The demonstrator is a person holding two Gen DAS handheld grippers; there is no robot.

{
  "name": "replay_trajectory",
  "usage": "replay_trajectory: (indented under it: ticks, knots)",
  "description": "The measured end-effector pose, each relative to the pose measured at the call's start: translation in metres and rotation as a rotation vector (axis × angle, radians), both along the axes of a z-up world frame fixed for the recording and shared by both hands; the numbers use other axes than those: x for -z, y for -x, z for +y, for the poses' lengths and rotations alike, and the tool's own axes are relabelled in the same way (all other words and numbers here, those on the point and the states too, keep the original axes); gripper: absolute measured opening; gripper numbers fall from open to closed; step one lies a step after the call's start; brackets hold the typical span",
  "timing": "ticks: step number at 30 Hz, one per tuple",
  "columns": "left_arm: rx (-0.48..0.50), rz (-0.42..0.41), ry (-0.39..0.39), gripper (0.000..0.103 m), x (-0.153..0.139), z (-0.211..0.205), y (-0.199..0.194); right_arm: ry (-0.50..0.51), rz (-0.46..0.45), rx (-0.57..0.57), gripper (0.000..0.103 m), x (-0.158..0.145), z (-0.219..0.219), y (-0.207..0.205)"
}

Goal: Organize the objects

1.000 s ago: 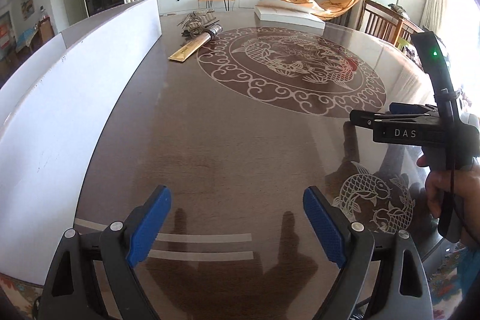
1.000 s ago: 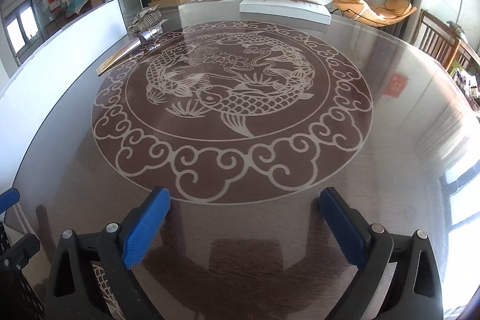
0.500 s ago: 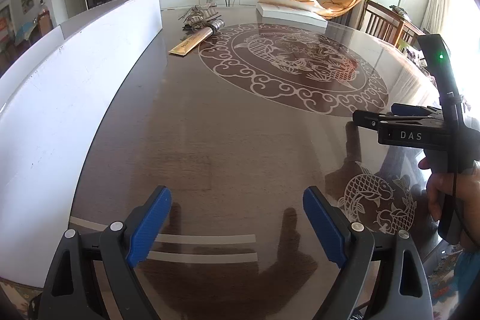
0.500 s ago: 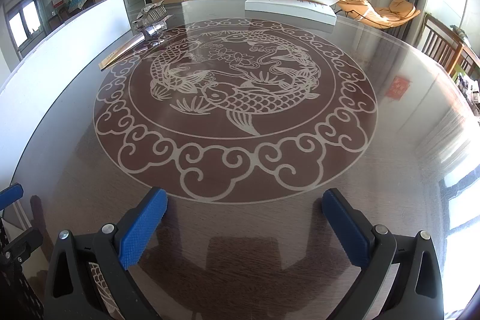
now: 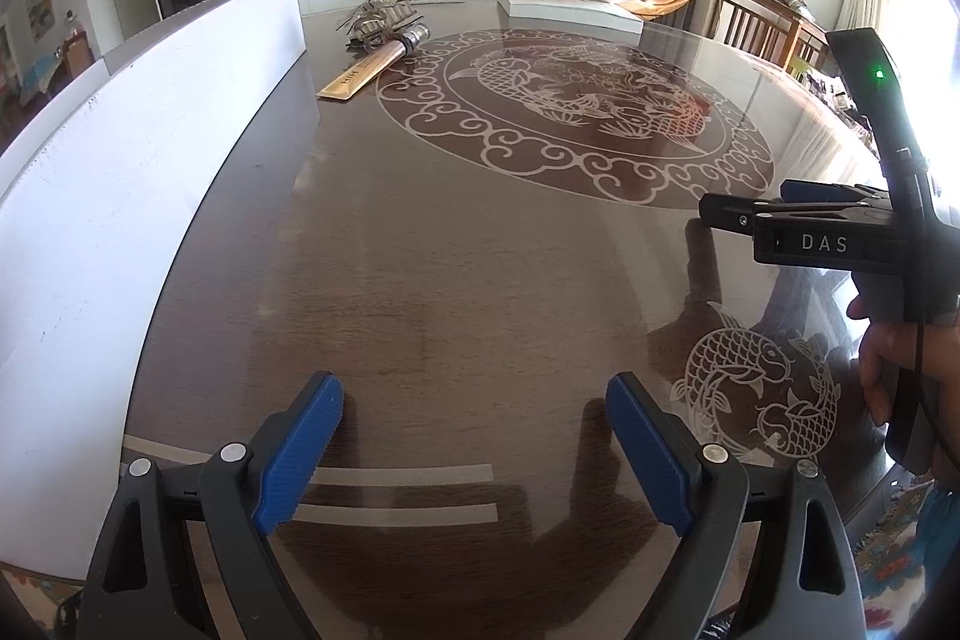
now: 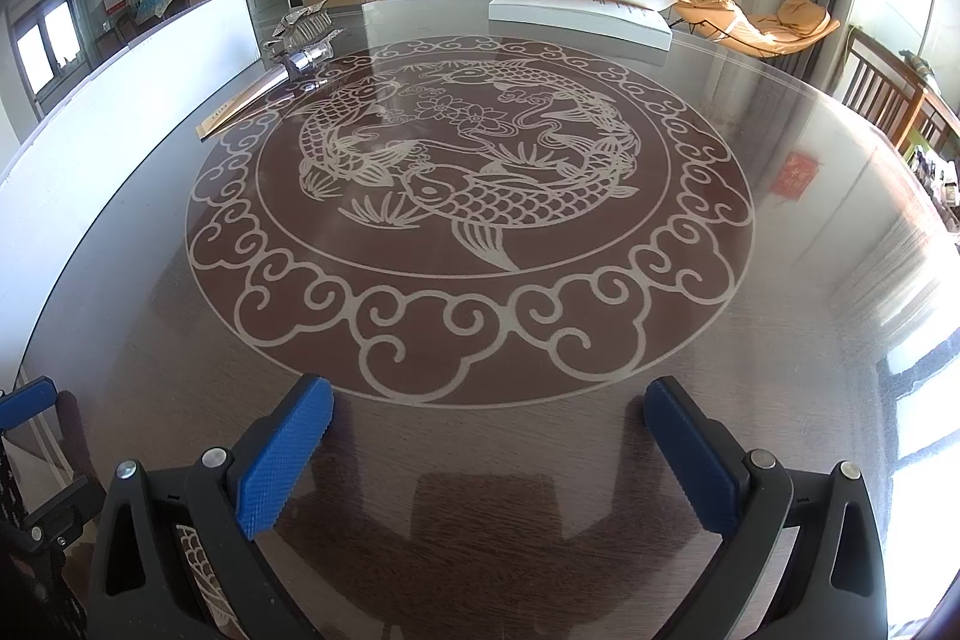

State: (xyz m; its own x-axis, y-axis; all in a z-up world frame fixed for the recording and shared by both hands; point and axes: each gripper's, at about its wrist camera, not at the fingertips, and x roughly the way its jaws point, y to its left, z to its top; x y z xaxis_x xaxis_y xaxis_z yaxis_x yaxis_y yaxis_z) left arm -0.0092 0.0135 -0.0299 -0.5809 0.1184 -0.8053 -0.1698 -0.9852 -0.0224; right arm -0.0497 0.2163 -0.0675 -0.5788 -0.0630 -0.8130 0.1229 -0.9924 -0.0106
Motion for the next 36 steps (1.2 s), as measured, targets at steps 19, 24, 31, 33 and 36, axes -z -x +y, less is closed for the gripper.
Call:
replay_trajectory:
  ticks: [19,24,31,33,36]
  knots:
    - [0.007,-0.001,-0.010,0.090,-0.0007,0.0013,0.0022,0.000,0.000,0.001,0.103,0.0004,-0.0002,-0.0002]
    - [0.009,0.003,0.011,0.090,0.0002,0.0044,0.0013,0.000,0.000,0.001,0.103,0.0004,-0.0002,-0.0002]
    - [0.012,0.006,0.026,0.090,0.0013,0.0059,0.0014,0.000,0.000,0.001,0.103,0.0003,-0.0003,-0.0002]
    - [0.012,0.007,0.028,0.090,0.0013,0.0057,0.0014,0.000,0.000,0.001,0.103,0.0002,-0.0003,-0.0002]
    - [0.014,0.006,0.028,0.091,0.0014,0.0059,0.0016,0.000,0.000,0.001,0.103,0.0003,-0.0003,-0.0002]
